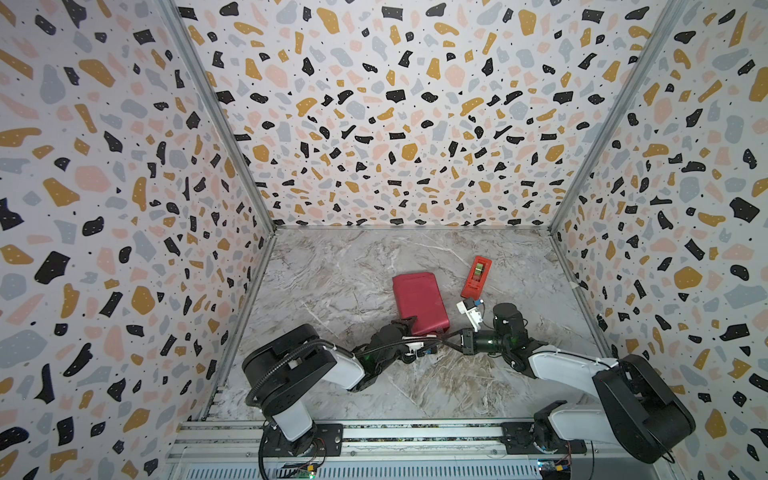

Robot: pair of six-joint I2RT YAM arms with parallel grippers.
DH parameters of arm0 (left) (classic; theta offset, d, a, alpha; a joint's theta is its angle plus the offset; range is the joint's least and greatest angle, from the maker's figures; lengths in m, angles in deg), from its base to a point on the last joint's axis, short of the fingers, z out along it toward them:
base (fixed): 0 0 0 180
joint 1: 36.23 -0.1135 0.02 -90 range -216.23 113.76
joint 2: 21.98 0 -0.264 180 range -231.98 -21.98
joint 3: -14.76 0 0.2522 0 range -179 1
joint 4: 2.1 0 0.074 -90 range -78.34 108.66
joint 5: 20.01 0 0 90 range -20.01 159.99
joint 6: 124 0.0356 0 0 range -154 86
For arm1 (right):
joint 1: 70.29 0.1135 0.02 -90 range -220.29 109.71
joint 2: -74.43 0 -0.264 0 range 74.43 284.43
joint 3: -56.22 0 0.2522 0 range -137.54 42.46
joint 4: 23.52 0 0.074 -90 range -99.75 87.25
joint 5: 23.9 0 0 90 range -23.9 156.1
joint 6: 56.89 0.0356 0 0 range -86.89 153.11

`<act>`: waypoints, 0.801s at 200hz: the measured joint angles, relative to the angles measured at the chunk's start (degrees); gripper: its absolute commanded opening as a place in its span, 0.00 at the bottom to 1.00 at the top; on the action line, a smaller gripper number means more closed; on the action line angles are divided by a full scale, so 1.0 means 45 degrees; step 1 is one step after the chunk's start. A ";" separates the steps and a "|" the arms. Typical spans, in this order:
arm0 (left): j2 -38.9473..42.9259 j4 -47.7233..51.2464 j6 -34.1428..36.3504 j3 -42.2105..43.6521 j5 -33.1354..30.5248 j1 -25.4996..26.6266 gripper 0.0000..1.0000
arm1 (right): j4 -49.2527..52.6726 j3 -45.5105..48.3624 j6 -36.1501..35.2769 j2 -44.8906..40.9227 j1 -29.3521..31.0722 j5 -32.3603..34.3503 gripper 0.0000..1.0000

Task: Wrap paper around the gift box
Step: 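Carry the tape strip to the near-end fold with the right gripper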

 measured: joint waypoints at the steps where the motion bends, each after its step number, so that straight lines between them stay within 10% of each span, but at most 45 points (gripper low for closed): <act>1: 0.0000 0.0000 0.0005 0.0000 0.0000 0.0000 0.66 | -0.0015 0.0000 0.0010 0.0015 0.0010 0.0000 0.00; 160: 0.0000 0.0005 0.0005 0.0000 0.0000 0.0000 0.66 | -0.2608 0.0005 0.0763 0.2637 0.0758 0.0267 0.00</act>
